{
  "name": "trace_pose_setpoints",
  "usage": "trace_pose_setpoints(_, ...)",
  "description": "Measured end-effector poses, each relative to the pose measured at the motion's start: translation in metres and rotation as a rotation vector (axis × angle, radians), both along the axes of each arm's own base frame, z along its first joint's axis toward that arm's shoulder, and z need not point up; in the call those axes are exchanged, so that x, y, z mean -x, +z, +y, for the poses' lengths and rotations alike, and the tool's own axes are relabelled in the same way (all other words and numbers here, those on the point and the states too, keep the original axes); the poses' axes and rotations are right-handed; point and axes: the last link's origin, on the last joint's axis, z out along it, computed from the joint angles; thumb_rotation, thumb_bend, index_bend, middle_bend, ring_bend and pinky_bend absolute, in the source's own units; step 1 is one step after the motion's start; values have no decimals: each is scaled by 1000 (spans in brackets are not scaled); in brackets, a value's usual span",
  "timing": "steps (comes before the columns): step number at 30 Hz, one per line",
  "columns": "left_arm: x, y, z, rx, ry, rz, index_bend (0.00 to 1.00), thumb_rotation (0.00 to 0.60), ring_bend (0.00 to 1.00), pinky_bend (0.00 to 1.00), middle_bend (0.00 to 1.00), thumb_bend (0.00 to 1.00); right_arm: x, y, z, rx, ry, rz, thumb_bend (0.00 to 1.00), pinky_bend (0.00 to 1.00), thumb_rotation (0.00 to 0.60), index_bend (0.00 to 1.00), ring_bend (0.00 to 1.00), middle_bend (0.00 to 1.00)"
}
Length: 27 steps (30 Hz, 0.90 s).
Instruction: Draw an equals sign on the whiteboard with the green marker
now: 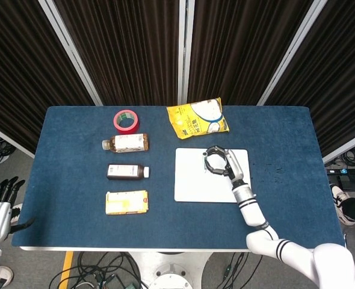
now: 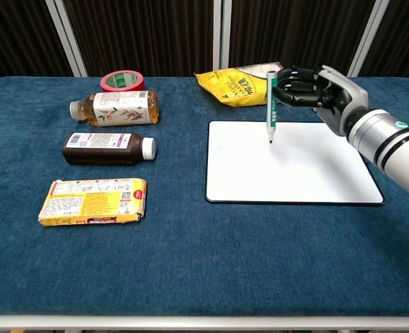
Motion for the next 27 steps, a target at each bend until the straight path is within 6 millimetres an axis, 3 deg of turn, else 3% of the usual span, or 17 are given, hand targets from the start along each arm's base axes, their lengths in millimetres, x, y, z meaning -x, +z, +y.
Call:
trace_pose_setpoints(11, 2, -2, 1, 7, -1, -7, 115, 600, 0, 0, 40, 60, -9, -34, -4, 9, -65, -43, 677, 162, 600, 635, 368, 566)
trace_pose_setpoints(27, 6, -4, 2, 15, 8, -18, 115, 600, 0, 0, 40, 60, -15, -50, -2, 17, -52, -22, 679, 162, 600, 635, 368, 566)
